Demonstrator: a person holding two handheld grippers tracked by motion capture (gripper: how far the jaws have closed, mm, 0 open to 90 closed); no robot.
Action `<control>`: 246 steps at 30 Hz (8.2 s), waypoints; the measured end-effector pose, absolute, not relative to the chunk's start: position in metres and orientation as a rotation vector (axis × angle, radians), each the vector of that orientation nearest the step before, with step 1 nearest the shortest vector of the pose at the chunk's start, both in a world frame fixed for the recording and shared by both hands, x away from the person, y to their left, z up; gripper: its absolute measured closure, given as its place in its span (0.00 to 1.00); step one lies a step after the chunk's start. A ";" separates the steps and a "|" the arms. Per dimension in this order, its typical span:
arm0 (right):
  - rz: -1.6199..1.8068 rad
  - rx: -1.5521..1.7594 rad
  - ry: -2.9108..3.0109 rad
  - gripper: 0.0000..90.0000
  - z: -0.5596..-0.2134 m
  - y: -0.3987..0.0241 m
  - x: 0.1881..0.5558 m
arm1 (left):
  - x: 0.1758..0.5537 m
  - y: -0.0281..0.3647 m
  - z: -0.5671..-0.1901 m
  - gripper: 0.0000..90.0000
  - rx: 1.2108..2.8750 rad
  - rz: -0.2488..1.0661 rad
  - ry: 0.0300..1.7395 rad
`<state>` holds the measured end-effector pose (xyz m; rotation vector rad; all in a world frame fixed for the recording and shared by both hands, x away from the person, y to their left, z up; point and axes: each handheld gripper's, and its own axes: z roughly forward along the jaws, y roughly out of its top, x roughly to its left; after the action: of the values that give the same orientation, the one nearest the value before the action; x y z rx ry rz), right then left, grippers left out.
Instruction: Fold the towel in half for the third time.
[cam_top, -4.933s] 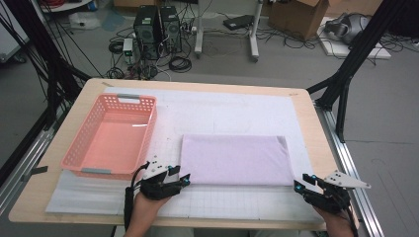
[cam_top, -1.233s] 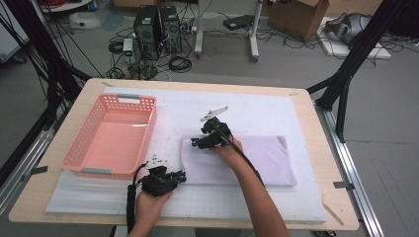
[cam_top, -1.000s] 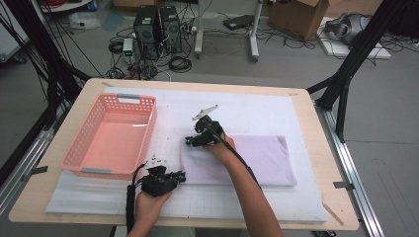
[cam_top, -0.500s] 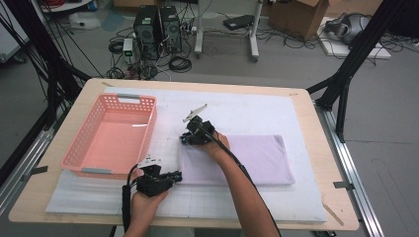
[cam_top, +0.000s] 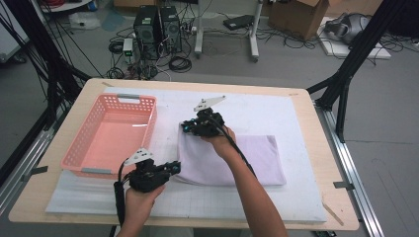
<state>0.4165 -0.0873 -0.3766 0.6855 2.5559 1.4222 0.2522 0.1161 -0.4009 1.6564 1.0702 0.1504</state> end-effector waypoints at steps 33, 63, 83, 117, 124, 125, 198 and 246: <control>1.369 0.925 2.362 0.91 -0.387 -0.253 0.411 | 0.296 -0.044 -0.392 0.87 1.835 0.077 0.888; 1.222 1.181 2.169 0.65 -0.410 -0.344 0.378 | 0.282 0.033 -0.405 0.48 1.765 0.270 0.838; 1.261 1.301 2.231 0.93 -0.441 -0.344 0.278 | 0.270 0.084 -0.430 0.47 1.729 0.290 0.839; 1.150 1.185 2.243 0.96 -0.415 -0.287 0.298 | 0.264 0.091 -0.431 0.48 1.704 0.304 0.847; 1.104 1.257 2.190 0.90 -0.415 -0.320 0.282 | 0.264 0.092 -0.431 0.48 1.700 0.309 0.853; 1.088 1.264 2.177 0.87 -0.413 -0.322 0.280 | 0.264 0.093 -0.430 0.48 1.701 0.309 0.851; 0.857 1.260 2.206 0.75 -0.415 -0.266 0.377 | 0.262 0.095 -0.430 0.48 1.706 0.317 0.854; 0.999 1.186 2.194 0.76 -0.438 -0.343 0.259 | 0.263 0.104 -0.433 0.36 1.601 0.283 0.735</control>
<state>0.2589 -0.3431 -0.4379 1.1861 2.1939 0.9994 0.2635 0.1042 -0.4329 1.6013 0.7345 0.2831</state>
